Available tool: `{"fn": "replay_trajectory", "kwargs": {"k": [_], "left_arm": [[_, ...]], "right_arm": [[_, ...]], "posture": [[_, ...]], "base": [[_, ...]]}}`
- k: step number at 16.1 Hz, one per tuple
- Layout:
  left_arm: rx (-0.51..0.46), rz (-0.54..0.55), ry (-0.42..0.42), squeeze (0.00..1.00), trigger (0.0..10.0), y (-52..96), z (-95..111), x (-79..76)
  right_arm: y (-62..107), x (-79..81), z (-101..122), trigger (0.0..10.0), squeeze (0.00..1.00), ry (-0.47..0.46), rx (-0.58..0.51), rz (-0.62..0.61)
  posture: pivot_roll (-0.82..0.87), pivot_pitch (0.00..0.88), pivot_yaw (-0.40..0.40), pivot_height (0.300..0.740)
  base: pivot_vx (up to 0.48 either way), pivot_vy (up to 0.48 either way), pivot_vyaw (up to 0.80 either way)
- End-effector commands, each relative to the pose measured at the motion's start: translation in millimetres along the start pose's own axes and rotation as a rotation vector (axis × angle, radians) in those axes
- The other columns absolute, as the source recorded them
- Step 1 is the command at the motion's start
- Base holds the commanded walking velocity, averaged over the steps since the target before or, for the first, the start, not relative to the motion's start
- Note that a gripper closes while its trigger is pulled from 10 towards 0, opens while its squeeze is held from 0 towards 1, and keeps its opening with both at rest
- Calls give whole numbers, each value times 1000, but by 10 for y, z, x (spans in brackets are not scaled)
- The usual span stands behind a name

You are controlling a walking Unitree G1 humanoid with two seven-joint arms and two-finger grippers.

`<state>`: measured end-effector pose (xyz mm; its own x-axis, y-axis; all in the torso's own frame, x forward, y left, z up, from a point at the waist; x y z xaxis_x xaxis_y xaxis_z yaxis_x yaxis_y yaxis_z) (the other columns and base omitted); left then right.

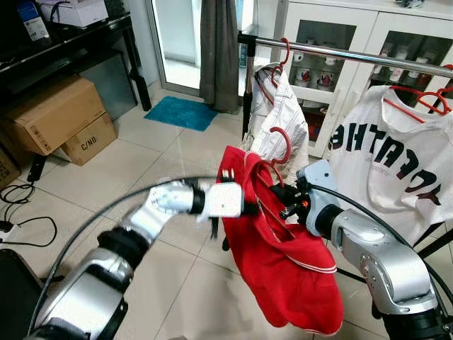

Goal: Hang hanger

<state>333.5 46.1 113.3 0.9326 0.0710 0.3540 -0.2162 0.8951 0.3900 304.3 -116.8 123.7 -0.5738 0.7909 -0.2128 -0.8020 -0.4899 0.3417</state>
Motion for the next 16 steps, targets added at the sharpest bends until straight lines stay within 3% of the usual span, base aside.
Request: {"fn": "replay_trajectory", "kwargs": {"k": [1, 4, 5, 6, 7, 8, 9, 12, 14, 16], "left_arm": [[-20, 35, -37, 0, 0, 62, 80, 100], [-26, 72, -66, 0, 0, 250, 159, 249], [-15, 62, -55, 0, 0, 260, 138, 235], [21, -59, -12, 0, 10000, 264, 51, 76], [-2, -89, -1, 0, 10000, 267, 65, 25], [-92, -126, 54, 1000, 10000, 275, 154, -49], [-139, -188, 94, 1000, 10000, 293, 206, -149], [-87, -299, 90, 1000, 10000, 349, 119, -352], [-34, -298, 27, 1000, 10000, 371, 26, -354], [-34, -292, 16, 1000, 10000, 384, 37, -336]], "right_arm": [[15, -11, 126, 10000, 0, 28, -44, -6], [23, -11, 96, 10000, 0, 29, -36, -4], [23, -12, 95, 10000, 0, 29, -35, -4], [18, -14, 101, 10000, 0, 32, -35, -3], [16, -13, 106, 10000, 0, 34, -36, -3], [12, -12, 114, 10000, 0, 38, -37, -1], [14, -13, 114, 10000, 0, 40, -36, -1], [33, -9, 97, 10000, 0, 42, -30, 0], [37, -13, 122, 10000, 0, 54, -33, 3], [39, -16, 132, 10000, 0, 65, -34, 2]], "posture": [[-124, 0, 51, 740], [-124, 0, 51, 740], [-124, 0, 51, 740], [-124, 0, 51, 740], [-124, 0, 51, 740], [-124, 0, 51, 740], [-124, 0, 51, 740], [-118, 0, 44, 740], [-121, 0, 44, 740], [-121, 0, 45, 740]], "base": [[0, 0, 0], [0, 0, 0], [0, 0, 0], [0, 0, 0], [0, 0, 0], [0, 0, 0], [0, 0, 0], [0, 0, 0], [0, 0, 0], [0, 0, 0]]}}
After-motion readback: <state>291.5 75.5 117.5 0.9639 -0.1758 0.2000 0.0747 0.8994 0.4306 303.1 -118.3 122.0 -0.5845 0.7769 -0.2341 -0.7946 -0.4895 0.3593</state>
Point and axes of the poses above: a point about 5 cm out from each wrist's last joint towards the gripper, its own y axis pointing back from the gripper into the wrist, its own z axis along the axis of the wrist's last joint, x = y × z, the point moved 4 cm from there along -y, pointing out of the wrist towards the gripper, and after that the axes turned 13 degrees about y, right-handed, at the moved point
